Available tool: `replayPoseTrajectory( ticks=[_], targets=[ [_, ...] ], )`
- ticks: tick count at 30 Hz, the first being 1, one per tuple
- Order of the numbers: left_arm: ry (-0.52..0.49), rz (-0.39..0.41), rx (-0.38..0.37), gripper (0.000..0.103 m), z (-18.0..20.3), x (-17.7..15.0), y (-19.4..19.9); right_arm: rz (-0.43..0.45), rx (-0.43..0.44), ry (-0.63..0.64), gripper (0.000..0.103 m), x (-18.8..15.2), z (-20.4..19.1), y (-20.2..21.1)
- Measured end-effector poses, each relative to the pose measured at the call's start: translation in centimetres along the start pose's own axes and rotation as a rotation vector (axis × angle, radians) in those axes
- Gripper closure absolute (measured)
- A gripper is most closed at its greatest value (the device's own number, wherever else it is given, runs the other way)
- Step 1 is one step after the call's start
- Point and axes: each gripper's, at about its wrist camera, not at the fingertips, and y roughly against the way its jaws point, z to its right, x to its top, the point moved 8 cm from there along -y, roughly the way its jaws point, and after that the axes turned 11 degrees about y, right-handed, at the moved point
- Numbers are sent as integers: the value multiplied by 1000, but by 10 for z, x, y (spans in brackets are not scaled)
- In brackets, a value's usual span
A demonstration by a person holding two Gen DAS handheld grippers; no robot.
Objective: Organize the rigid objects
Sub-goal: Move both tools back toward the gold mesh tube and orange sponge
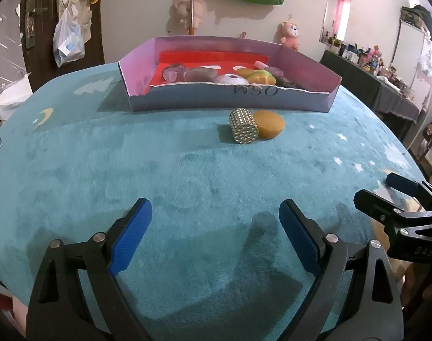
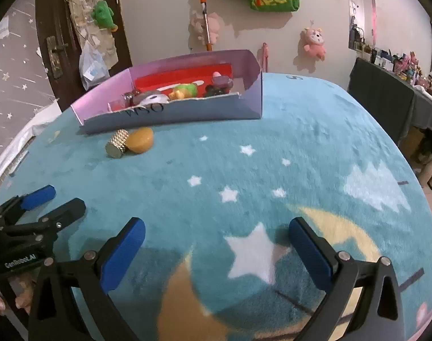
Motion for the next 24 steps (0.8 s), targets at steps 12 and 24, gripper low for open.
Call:
replayPoseTrajectory(
  ticks=[12,24],
  targets=[
    [6,-17,-15,11,0,7,-2,-22,-12,3,0,4,-1,-3],
    [13,-83,-10,11,13,60,-39,-55,-5,-5,0,36,18,-20]
  ],
)
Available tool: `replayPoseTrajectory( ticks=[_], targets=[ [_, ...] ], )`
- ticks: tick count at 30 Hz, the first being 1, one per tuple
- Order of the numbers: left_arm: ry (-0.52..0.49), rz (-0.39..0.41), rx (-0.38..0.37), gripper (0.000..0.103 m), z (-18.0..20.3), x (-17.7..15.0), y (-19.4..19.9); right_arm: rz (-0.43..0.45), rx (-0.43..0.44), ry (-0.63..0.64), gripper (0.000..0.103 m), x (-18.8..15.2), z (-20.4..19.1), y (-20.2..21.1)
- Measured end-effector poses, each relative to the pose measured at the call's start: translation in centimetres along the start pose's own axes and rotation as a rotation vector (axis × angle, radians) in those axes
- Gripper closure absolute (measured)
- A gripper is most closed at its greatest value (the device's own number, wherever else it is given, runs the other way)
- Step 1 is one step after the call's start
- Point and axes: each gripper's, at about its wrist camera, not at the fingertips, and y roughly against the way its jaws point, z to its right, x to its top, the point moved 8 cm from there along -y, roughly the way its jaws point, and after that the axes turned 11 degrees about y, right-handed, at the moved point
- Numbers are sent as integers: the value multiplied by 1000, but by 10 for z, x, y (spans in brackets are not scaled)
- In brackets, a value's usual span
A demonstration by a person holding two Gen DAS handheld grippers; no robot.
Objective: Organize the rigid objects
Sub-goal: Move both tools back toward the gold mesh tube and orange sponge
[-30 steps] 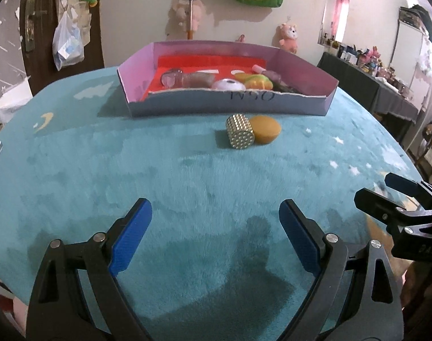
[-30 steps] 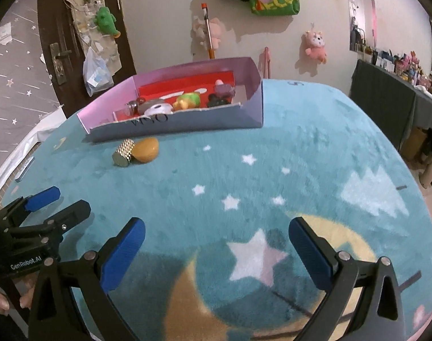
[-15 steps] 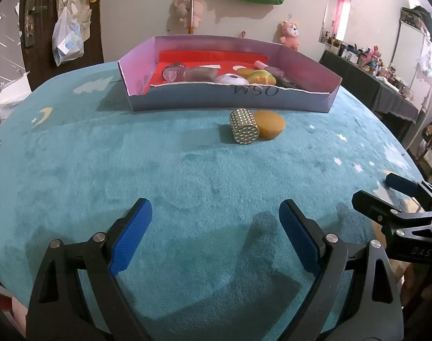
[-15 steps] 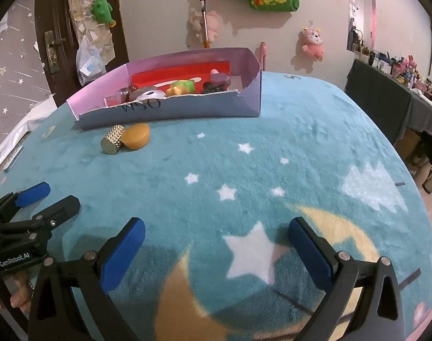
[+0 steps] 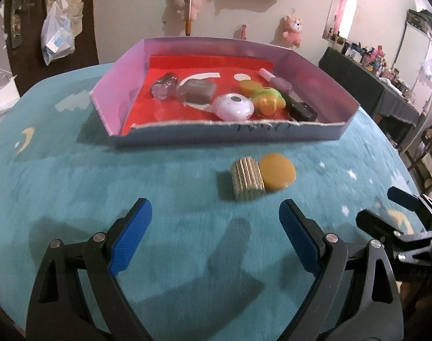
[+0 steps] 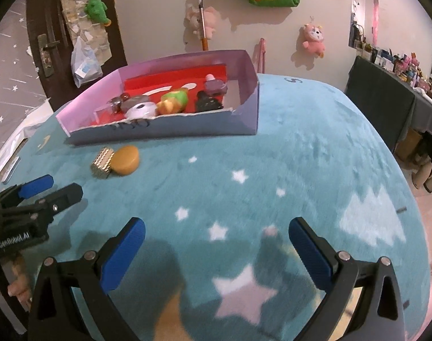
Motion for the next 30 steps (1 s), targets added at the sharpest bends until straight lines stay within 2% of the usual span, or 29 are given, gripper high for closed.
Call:
replayPoseTrajectory(
  ticks=[12,18,25,30],
  targets=[
    [-41,-48,56,11,-9,19,-24,-38,33,-1,0,26,8,-27],
    [-42,-26,80,11,-32,28,-17,-37,128,26,0,41,-15,-41],
    [-84,-61,40,11,-32,29,-20,-54,259,96,0,51,-46,-56],
    [-126,-71,12,11,-26,29,-22,-50,268,154,3,53,-57,-59]
  ],
)
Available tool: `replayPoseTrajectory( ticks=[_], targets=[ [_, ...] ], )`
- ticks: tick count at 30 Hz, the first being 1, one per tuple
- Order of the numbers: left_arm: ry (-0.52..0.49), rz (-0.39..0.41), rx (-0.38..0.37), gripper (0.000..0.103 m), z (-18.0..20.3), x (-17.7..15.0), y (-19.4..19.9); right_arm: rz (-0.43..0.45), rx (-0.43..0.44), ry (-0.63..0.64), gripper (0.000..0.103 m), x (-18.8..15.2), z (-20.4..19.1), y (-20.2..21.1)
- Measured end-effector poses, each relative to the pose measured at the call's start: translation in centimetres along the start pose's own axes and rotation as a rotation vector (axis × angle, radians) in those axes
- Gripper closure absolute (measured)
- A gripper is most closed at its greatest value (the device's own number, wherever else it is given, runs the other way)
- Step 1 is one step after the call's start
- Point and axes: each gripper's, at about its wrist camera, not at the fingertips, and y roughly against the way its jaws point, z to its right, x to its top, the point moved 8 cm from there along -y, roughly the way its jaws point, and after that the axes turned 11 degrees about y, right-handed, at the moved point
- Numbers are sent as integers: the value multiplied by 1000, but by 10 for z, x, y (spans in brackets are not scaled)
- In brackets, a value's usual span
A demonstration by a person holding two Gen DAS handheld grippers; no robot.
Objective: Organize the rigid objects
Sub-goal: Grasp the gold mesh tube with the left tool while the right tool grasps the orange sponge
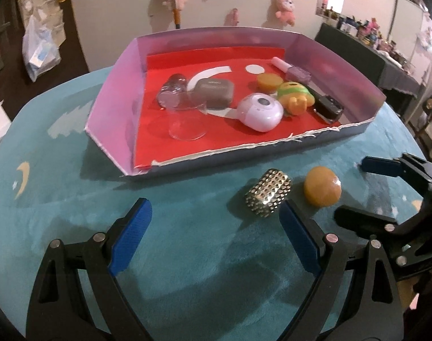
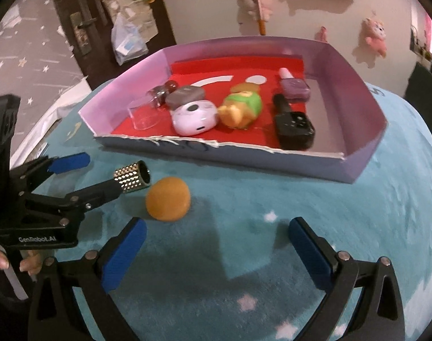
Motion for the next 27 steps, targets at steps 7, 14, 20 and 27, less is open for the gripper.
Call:
replayPoseTrajectory(
  ticks=[7,14,20,27],
  targets=[
    [-87,2,-63,13,15,4,1,-6,12,85,18,4,-9,-4],
    [-156,-13,-89,29,24,7,-4,-6,17,168,29,9,-18,-10],
    [-168,-44,-138,44,28,9,-12,-2,28,213,38,13,-26,-13],
    [-179,-66,-176,60,34,6,-18,4,27,252,47,17,-32,-16]
  ],
)
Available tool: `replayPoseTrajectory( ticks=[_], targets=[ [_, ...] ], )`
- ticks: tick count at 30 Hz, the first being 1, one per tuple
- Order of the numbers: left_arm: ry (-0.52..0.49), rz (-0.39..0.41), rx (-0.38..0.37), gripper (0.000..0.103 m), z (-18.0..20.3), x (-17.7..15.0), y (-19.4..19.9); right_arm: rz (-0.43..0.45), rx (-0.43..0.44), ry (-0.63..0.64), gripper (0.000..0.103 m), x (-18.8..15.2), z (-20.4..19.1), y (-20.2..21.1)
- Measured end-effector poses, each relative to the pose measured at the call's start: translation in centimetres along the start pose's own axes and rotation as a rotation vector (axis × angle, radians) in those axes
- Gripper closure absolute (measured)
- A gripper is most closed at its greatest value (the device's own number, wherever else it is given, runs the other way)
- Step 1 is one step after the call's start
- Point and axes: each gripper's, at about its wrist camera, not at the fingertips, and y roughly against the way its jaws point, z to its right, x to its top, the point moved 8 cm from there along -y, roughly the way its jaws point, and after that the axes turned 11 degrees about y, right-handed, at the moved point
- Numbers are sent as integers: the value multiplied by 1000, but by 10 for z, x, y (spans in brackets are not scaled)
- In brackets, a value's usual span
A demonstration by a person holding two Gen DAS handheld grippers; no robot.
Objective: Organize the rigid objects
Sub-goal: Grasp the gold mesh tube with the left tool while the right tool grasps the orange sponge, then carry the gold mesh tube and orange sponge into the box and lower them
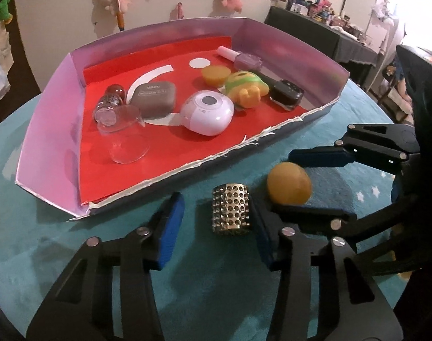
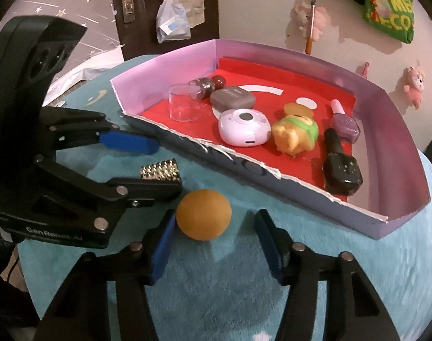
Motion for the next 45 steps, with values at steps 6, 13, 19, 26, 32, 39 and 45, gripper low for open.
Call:
replayPoseTrajectory(
  ticks=[6,13,19,26,32,39,45],
  targets=[
    [19,18,-9,79,0,1,1,18,5,14,63,0,-3,3],
    [25,32,-31,79,12,-5,8,43,-17,-40,63,-7,4,22],
    [43,49,-50,79,21,-11,18,63,-34,-65,63,-13,5,39],
    [56,57,-57,79,25,-15,24,69,-44,-78,63,-18,5,48],
    [79,74,-91,79,24,-6,36,95,-38,-102,63,-13,9,55],
    [79,96,-102,79,11,50,44,120,-15,-117,63,29,39,59],
    [64,63,-50,79,-8,100,21,82,-4,-166,63,75,81,41]
  ],
)
